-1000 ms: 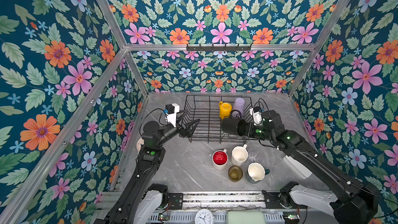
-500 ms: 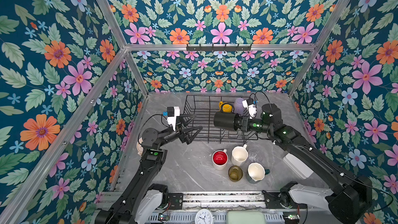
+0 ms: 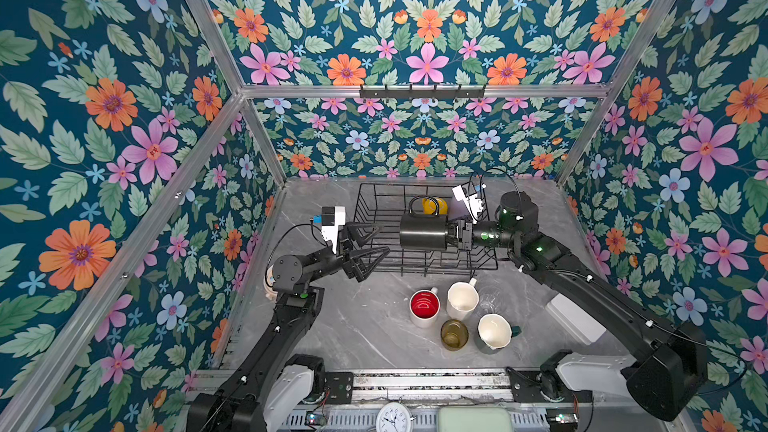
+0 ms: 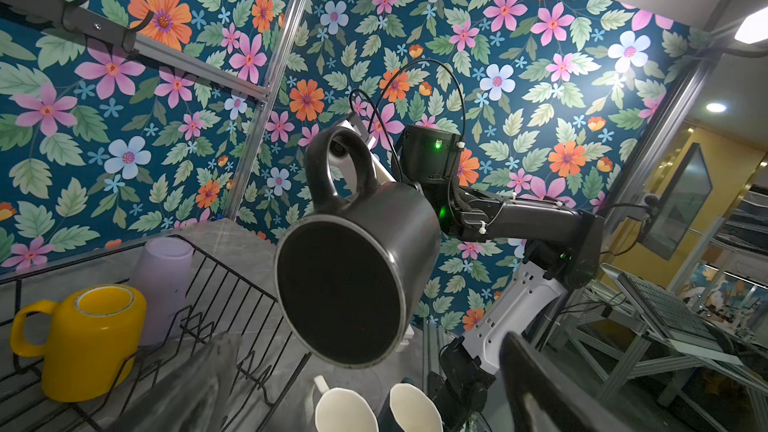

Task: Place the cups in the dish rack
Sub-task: 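Carry the black mug over the rack while the left gripper reaches in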

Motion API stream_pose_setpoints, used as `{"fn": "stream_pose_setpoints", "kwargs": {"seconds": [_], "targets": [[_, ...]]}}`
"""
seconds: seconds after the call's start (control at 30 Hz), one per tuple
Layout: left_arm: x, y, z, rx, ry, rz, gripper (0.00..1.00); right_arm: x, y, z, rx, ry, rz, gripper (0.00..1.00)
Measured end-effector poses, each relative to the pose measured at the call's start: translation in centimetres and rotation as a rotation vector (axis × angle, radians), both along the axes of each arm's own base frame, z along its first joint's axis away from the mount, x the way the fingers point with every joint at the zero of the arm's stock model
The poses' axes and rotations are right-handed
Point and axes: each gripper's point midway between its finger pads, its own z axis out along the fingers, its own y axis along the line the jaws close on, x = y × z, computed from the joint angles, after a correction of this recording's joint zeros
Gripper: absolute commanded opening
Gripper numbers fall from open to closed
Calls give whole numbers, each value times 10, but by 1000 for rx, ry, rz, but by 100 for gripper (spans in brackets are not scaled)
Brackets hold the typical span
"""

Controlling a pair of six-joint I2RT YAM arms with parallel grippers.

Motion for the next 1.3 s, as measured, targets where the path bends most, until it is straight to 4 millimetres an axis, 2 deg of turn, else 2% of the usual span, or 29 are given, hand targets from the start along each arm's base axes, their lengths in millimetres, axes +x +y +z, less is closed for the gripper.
{"fn": "stream_pose_setpoints", "kwargs": {"seconds": [0.63, 1.03, 1.3], "targets": [[-17, 0, 6, -23, -33, -73, 100, -9, 46, 10, 2, -42, 138, 0], [-12, 6, 16, -72, -46, -22, 100, -7, 66, 21, -11, -80, 145, 0], [-8, 8, 17, -86, -39, -4, 100, -8, 67, 21, -30, -95, 117, 0]]}}
